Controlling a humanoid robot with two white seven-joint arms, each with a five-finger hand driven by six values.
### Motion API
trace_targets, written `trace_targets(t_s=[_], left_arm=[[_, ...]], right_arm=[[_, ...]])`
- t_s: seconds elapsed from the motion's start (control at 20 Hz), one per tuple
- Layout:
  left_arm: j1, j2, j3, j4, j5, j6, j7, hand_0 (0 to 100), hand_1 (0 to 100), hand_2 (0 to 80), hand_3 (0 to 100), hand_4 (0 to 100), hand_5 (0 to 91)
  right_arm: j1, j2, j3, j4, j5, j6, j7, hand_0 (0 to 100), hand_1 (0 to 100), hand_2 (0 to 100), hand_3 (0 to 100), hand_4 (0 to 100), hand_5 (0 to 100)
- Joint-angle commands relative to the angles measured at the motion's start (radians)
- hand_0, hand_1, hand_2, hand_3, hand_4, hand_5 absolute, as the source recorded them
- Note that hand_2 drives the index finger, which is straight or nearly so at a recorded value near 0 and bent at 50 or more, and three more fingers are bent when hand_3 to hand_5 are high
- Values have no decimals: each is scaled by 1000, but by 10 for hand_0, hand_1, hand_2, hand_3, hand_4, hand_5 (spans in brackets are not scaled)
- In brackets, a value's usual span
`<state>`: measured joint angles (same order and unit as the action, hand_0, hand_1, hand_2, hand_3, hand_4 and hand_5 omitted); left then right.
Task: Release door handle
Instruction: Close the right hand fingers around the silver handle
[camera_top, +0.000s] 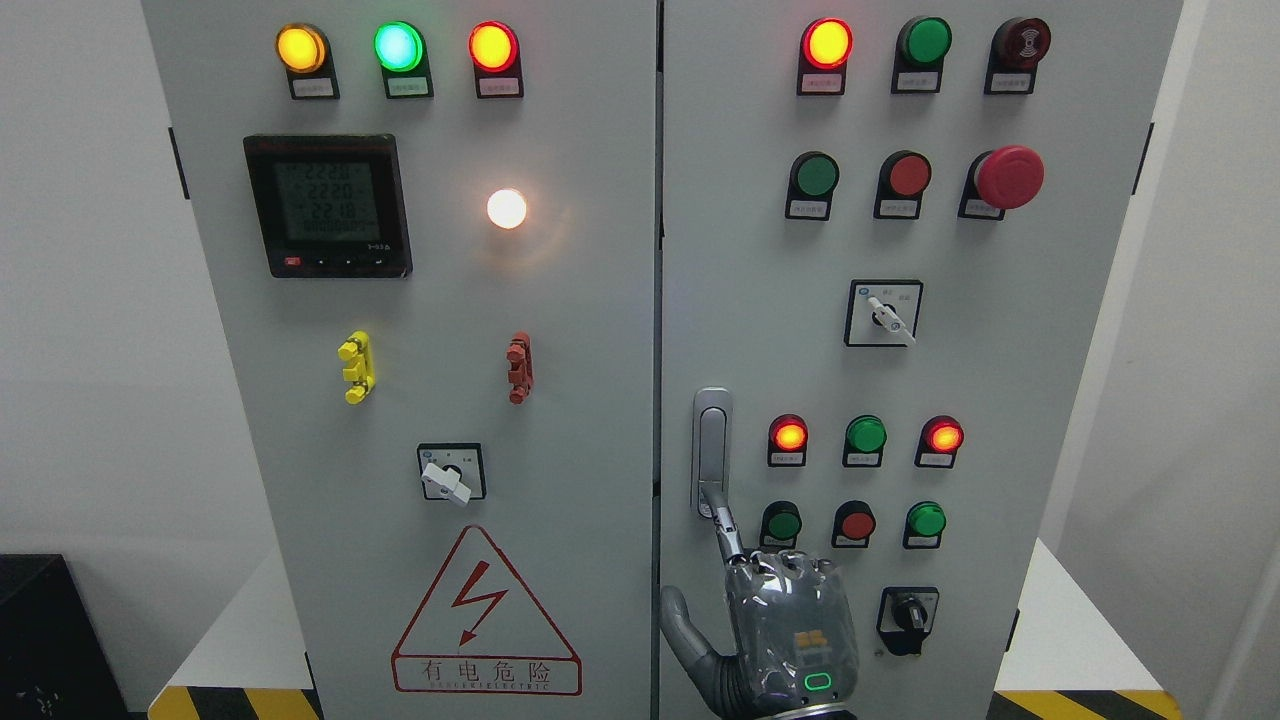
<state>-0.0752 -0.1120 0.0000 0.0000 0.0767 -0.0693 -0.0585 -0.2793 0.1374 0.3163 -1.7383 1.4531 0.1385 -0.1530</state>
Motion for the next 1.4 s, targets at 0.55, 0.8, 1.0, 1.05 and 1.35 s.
trace_targets(t_s=[0.55,0.8,1.0,1.05,1.35], left_arm=[[0,0,-21,-20,0,0,0,0,0,21,93,12,0],[0,0,-21,-20,0,0,0,0,0,23,92,12,0],[0,0,-21,-20,0,0,0,0,0,23,91,12,0],[0,0,-21,-20,0,0,0,0,0,23,91,12,0],[0,0,-21,-20,0,0,0,0,0,23,91,12,0]], right_arm=[[-3,2,1,17,3,3,1,457,271,0,1000,982,954],[-6,1,0,28,4,3,1,454,271,0,1000,983,954],[-6,2,0,28,4,4,1,452,271,0,1000,983,954],[-6,2,-2,28,4,4,1,451,271,0,1000,983,954],[-6,1,-3,36,4,4,1,450,271,0,1000,984,954]])
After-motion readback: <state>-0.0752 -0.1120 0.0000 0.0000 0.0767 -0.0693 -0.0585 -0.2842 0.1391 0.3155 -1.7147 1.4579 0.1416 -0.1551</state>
